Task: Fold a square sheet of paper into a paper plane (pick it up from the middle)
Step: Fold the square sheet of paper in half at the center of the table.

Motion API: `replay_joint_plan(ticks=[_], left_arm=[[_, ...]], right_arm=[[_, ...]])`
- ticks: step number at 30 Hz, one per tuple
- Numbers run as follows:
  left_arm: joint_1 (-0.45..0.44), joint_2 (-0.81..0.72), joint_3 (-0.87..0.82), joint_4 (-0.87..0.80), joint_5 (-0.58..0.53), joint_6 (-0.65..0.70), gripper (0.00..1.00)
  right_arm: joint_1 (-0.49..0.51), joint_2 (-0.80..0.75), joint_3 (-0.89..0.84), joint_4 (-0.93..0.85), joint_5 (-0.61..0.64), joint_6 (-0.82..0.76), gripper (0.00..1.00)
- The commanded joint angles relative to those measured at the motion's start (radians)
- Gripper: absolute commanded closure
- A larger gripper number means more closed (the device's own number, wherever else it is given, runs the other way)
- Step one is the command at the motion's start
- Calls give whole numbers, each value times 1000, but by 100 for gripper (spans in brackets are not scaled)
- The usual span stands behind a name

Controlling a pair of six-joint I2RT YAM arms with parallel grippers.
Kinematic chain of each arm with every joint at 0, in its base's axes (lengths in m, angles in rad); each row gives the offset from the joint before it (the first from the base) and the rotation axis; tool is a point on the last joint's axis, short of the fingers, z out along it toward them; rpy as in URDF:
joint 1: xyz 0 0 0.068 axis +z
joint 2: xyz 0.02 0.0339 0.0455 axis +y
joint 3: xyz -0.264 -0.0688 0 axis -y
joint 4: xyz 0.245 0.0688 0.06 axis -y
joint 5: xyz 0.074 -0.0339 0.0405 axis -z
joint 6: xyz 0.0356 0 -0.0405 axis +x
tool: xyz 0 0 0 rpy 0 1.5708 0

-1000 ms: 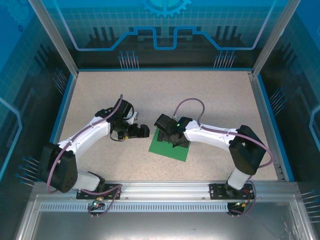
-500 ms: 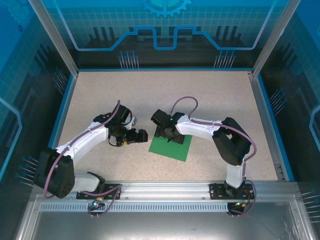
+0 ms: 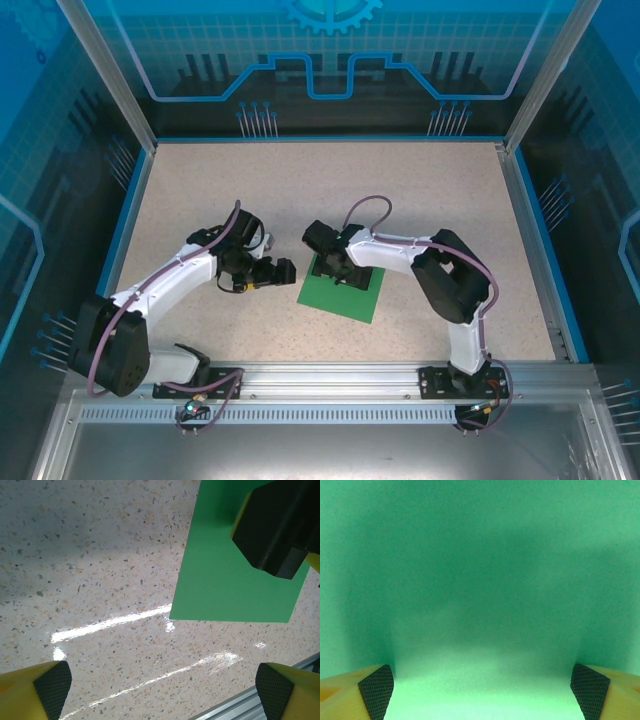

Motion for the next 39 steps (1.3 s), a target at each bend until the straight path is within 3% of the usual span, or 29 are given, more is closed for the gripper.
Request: replay_joint_plan(ticks=[1, 13, 23, 39], left_arm=[[6, 7, -10, -8, 22, -7, 1], [4, 12, -13, -11, 26, -10, 1], [4, 16, -16, -12, 30, -11, 1], [3, 16, -11, -15, 24, -14, 1]], right_arm=[[-11, 73, -6, 13, -39, 25, 4], [5, 131, 38, 11, -49, -18, 9], [13, 138, 63, 17, -54, -42, 20], [30, 21, 58, 51, 28, -110, 54]])
